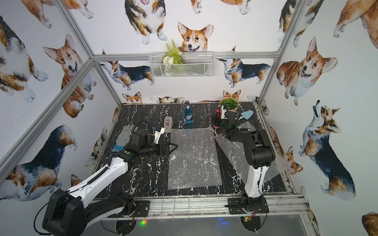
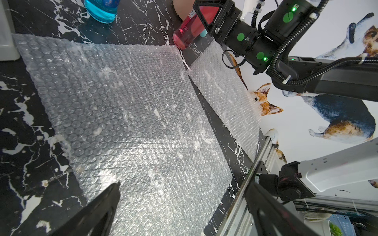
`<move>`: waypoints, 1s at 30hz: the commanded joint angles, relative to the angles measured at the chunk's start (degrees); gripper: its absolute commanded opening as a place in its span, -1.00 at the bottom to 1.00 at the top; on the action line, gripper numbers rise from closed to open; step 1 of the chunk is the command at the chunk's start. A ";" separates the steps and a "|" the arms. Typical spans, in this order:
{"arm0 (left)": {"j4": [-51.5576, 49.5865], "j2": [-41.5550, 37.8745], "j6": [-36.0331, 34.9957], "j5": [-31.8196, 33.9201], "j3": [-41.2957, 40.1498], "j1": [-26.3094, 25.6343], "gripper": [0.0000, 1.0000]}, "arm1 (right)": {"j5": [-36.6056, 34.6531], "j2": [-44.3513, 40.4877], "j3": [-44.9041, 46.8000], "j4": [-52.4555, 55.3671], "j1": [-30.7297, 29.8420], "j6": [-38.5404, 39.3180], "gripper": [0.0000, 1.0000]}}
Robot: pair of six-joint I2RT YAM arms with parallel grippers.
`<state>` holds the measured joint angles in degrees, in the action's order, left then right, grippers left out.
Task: Wrap wine bottles in bubble wrap
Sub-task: Pick up the wine bottle from the center of the board.
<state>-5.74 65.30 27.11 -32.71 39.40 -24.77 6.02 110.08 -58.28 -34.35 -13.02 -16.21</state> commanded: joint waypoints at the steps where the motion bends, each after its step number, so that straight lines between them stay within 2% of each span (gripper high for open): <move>1: 0.38 1.12 -0.72 -0.41 0.90 -0.08 1.00 | 0.27 0.70 0.01 -4.09 -0.07 0.26 0.62; 7: 0.02 2.06 -1.10 -0.79 1.46 -0.09 1.00 | -0.70 0.24 1.65 -7.39 -0.58 2.67 0.34; 15: 0.29 2.20 -0.92 -1.25 1.21 -0.05 1.00 | 0.23 -0.41 2.81 -9.66 -0.91 4.82 -0.12; 20: 0.29 2.03 -0.92 -1.30 0.88 -0.05 1.00 | 0.46 -1.54 3.95 -11.51 -1.06 6.08 -0.24; 27: 0.20 1.75 -1.19 -1.30 0.61 -0.07 1.00 | 4.15 -5.88 8.77 -17.23 -1.38 7.45 -0.27; 30: 0.29 2.10 -1.35 -1.45 0.75 -0.02 1.00 | 6.93 -10.35 10.44 -14.86 -2.06 10.98 -0.27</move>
<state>-5.89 67.20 26.48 -33.17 40.12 -24.77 8.88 103.11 -48.36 -40.73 -14.57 -8.99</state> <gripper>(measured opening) 0.997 0.519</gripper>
